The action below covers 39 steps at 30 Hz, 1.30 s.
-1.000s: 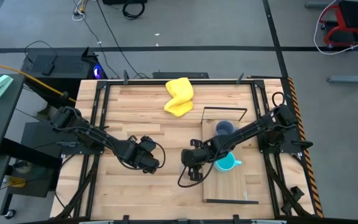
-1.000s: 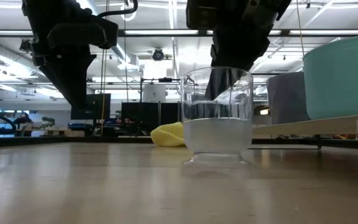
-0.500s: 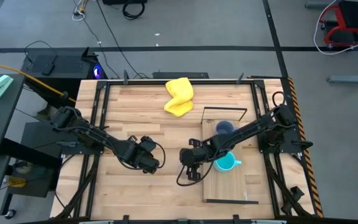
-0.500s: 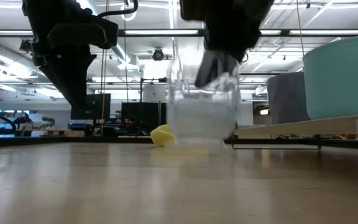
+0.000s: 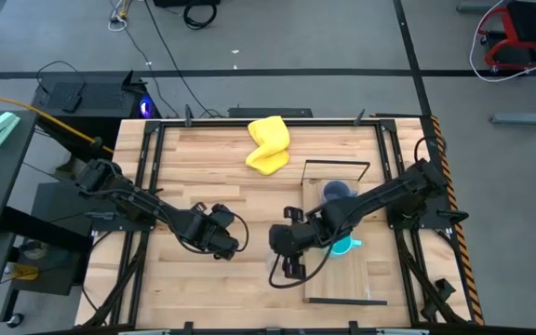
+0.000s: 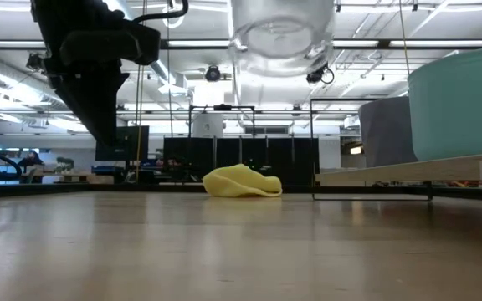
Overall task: Stack small to large cups/mugs on shelf
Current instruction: Put the transparent mug on the shelf
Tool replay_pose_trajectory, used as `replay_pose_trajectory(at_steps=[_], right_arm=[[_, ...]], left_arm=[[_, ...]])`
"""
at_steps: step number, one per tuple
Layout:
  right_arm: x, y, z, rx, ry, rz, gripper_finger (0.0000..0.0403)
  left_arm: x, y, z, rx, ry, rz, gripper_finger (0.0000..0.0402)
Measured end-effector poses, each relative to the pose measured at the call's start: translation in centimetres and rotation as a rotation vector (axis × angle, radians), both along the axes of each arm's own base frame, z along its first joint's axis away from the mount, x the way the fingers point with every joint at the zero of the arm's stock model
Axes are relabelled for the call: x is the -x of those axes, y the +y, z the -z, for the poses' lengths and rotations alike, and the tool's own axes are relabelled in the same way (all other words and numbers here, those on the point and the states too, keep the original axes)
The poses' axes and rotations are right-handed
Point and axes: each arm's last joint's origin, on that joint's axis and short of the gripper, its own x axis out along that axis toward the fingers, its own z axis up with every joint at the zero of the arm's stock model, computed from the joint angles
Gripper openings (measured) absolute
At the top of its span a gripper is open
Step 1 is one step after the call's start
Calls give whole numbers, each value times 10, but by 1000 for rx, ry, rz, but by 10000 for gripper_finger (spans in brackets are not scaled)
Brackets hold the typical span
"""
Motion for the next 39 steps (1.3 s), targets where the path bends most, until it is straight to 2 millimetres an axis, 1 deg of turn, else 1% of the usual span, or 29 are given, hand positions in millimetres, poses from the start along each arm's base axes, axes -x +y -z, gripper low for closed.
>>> replay_pose_trajectory(at_steps=[4, 7, 12, 15, 21, 26, 32, 39], right_arm=[[11, 8, -20, 23, 25, 60, 0], [23, 12, -26, 44, 88, 126, 0], [46, 19, -23, 70, 219, 269, 0], [57, 27, -22, 74, 262, 327, 0], [78, 51, -22, 80, 260, 407, 0], [103, 68, -21, 117, 278, 479, 0], [120, 86, -21, 124, 214, 520, 0], [134, 94, -2, 156, 242, 573, 0]], left_arm=[[0, 0, 0, -4, 3, 22, 116], [-1, 0, 0, -11, 9, 51, 118], [-3, -1, -1, -33, -7, 95, 119], [-4, 0, -1, -57, -18, 112, 118], [-5, 0, -1, -72, -28, 117, 113], [-5, 0, -1, -77, -27, 126, 115], [-7, 0, -2, -87, -44, 122, 118], [-7, -1, -2, -85, -49, 120, 111]])
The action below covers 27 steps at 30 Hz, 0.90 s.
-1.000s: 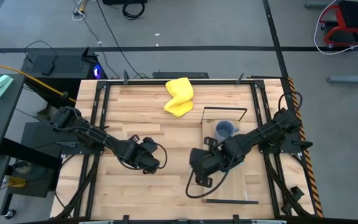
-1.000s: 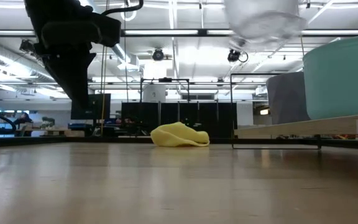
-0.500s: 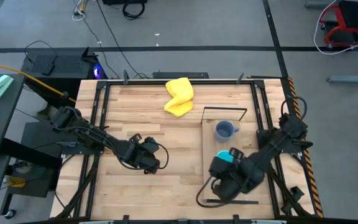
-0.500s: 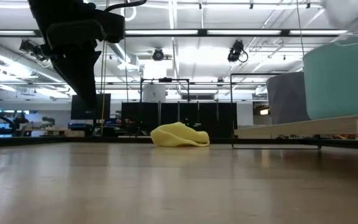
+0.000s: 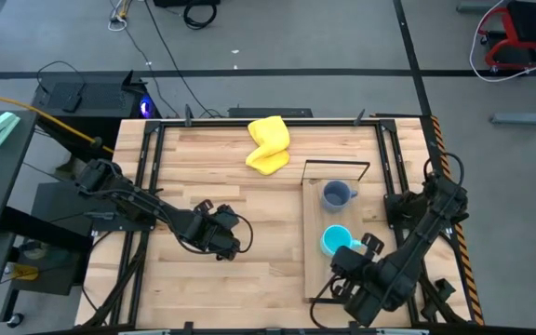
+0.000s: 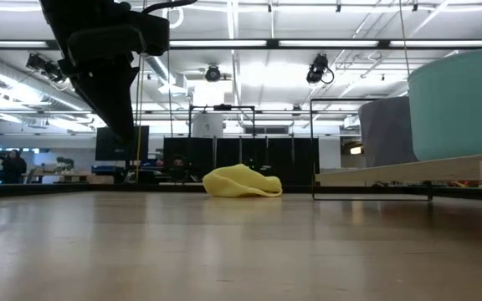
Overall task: Stack small to large cups/mugs on shelf
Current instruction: Put the transparent mug on the shelf
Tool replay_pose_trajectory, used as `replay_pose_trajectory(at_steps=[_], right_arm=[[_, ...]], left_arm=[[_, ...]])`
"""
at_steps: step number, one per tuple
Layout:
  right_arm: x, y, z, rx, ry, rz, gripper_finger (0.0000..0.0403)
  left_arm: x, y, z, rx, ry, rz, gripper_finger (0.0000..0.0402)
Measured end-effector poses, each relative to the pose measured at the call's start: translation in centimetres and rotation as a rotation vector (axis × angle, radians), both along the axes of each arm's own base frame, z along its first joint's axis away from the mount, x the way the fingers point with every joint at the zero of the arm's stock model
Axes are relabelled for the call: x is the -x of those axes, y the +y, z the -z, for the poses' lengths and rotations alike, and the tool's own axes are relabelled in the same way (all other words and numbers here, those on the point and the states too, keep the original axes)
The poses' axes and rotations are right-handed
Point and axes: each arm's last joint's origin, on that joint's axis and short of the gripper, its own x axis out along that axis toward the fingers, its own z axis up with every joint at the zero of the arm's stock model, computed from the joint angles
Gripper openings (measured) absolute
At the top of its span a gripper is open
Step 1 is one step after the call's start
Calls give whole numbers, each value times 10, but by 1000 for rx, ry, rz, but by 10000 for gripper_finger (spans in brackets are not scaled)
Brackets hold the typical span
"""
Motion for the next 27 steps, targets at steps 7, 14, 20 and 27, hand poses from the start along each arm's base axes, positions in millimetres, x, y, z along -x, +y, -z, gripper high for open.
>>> replay_pose_trajectory(at_steps=[7, 14, 20, 27], right_arm=[[4, 3, 17, 15, 8, 24, 0], [6, 1, 33, -19, -12, 33, 0], [12, -5, 46, -83, -54, 62, 0], [27, -9, 52, -127, -88, 114, 0]], left_arm=[[0, 0, 0, 3, -5, 0, 114], [-2, -1, 0, 4, -17, 13, 114], [-3, -1, -1, 5, -22, 19, 112], [-3, -1, -1, 5, -23, 21, 117]])
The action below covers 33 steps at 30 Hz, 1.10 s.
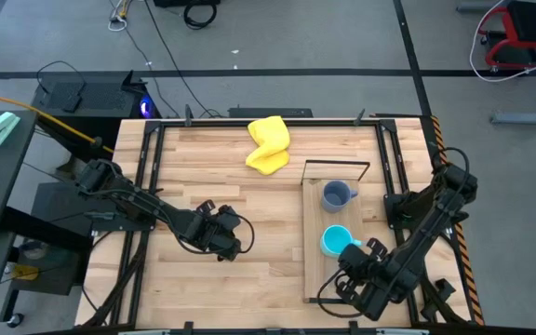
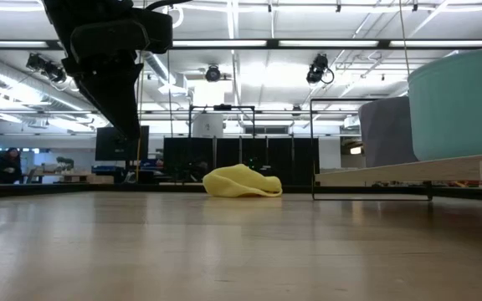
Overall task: Stack small to large cups/mugs on shelf
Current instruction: Put the transparent mug on the shelf
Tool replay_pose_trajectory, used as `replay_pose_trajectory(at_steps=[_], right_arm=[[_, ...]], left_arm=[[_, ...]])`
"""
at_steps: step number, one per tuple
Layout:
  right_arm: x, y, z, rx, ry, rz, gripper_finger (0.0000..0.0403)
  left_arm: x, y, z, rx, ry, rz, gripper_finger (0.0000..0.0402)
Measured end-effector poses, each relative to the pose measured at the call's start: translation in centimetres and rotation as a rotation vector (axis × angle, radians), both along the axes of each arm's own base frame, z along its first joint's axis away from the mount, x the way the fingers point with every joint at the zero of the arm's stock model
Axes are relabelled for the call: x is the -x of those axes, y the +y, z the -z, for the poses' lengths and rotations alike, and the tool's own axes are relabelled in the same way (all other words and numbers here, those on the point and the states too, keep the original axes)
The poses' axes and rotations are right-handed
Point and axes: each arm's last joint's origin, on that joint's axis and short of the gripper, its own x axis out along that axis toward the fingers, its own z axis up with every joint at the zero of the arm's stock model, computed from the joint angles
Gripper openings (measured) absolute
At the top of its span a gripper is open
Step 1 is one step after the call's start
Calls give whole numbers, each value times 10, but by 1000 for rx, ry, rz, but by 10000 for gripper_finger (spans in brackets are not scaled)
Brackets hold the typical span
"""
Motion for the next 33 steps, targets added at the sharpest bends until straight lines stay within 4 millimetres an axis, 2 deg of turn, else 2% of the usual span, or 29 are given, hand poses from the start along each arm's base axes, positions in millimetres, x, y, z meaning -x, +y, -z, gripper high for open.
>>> replay_pose_trajectory(at_steps=[14, 33], right_arm=[[4, 1, 13, 7, -37, 28, 30], [8, 4, 14, 11, -40, 12, 72]], left_arm=[[0, 0, 0, 1, -2, 1, 117], [0, 0, 0, -8, -6, -1, 118]])
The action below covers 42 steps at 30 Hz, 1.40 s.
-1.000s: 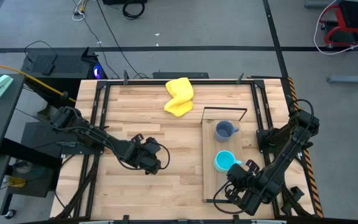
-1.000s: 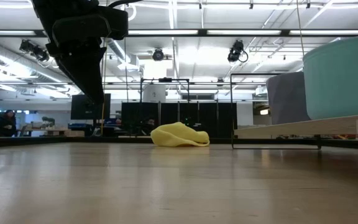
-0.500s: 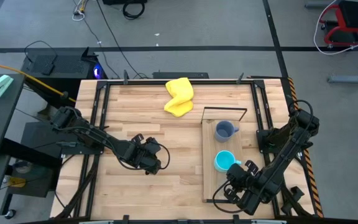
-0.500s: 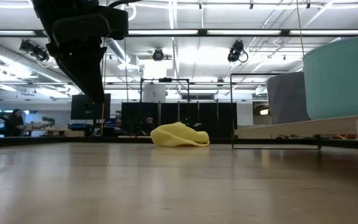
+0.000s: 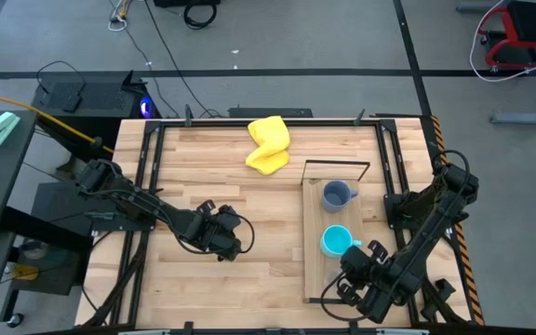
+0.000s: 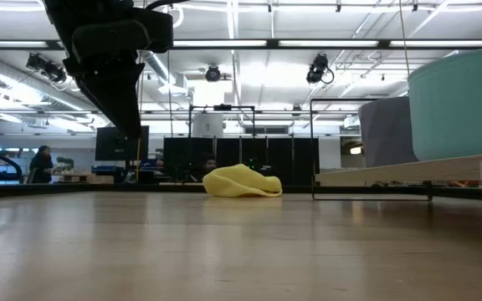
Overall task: Stack small to large cups/mugs on shelf
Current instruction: Put the transparent mug on the shelf, then return to Home Position
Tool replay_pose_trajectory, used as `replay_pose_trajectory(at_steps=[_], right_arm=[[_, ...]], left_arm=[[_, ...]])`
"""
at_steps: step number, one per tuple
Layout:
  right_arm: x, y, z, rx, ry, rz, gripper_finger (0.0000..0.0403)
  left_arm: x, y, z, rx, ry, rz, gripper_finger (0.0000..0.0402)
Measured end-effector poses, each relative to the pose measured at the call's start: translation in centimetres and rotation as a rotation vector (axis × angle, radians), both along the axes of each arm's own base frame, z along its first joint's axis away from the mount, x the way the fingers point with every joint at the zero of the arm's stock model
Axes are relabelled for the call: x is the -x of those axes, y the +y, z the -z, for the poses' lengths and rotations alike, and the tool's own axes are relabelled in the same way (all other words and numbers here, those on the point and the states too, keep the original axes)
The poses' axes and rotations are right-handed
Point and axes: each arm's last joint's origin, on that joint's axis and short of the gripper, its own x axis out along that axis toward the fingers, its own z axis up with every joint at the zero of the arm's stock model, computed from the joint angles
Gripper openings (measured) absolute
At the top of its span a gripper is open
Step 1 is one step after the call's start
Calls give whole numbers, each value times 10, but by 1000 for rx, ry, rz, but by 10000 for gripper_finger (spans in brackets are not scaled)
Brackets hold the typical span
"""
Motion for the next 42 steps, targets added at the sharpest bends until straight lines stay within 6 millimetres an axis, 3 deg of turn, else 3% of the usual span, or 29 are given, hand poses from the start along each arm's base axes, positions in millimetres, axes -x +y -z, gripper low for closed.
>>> replay_pose_trajectory(at_steps=[12, 23, 30, 37, 42], right_arm=[[1, 1, -1, 8, -2, -6, 93], [6, 2, -26, 59, 4, -25, 95], [5, 7, -64, 32, -14, -103, 95], [1, 16, -111, 42, -193, -287, 95], [1, 22, -132, 8, -261, -389, 95]], left_arm=[[0, 0, 0, -1, -2, 0, 113], [0, 0, 0, -3, -5, -1, 116], [-1, -1, 0, -29, 12, 71, 114], [-6, -3, -2, -14, -27, 101, 117], [-4, -10, -1, 26, -14, 143, 112]])
